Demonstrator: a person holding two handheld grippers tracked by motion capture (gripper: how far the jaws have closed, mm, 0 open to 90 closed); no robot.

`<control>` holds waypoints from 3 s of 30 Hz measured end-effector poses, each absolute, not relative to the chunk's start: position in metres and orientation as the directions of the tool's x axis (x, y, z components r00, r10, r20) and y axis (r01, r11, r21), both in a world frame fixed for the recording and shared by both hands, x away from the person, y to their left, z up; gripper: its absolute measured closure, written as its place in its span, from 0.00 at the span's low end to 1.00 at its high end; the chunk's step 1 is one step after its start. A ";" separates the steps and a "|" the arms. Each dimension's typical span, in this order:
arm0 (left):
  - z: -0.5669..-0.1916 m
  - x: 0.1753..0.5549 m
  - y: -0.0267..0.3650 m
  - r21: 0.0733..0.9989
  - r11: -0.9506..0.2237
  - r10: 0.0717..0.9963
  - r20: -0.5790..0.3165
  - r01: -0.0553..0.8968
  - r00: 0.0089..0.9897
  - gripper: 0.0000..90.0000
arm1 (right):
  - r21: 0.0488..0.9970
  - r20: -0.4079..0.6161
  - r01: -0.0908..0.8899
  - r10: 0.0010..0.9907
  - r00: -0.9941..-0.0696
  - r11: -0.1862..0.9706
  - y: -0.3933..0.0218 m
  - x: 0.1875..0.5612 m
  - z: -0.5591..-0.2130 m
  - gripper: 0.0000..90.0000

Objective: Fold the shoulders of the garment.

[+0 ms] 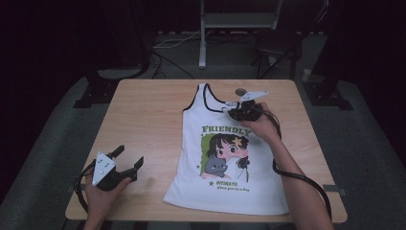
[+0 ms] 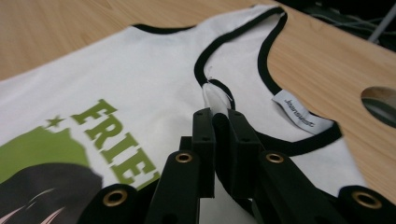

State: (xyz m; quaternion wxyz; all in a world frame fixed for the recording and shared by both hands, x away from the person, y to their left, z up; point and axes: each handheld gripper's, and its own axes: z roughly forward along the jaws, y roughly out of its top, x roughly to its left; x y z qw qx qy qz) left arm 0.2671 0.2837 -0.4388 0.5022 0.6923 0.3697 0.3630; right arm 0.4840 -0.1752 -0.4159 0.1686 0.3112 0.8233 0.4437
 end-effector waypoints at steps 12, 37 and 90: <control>-0.439 0.267 0.284 0.962 -0.227 0.876 0.132 0.153 0.464 0.22 | 0.857 -0.043 0.244 0.534 -0.844 0.454 -0.204 0.447 -0.406 0.92; -0.439 0.267 0.284 0.962 -0.229 0.875 0.136 0.149 0.465 0.22 | 0.809 0.109 0.404 0.566 -0.817 0.427 -0.192 0.434 -0.429 0.55; -0.393 0.346 0.230 0.942 -0.247 0.790 0.059 0.229 0.610 0.22 | 0.906 0.169 0.411 0.806 -0.567 0.100 -0.280 0.332 -0.427 0.15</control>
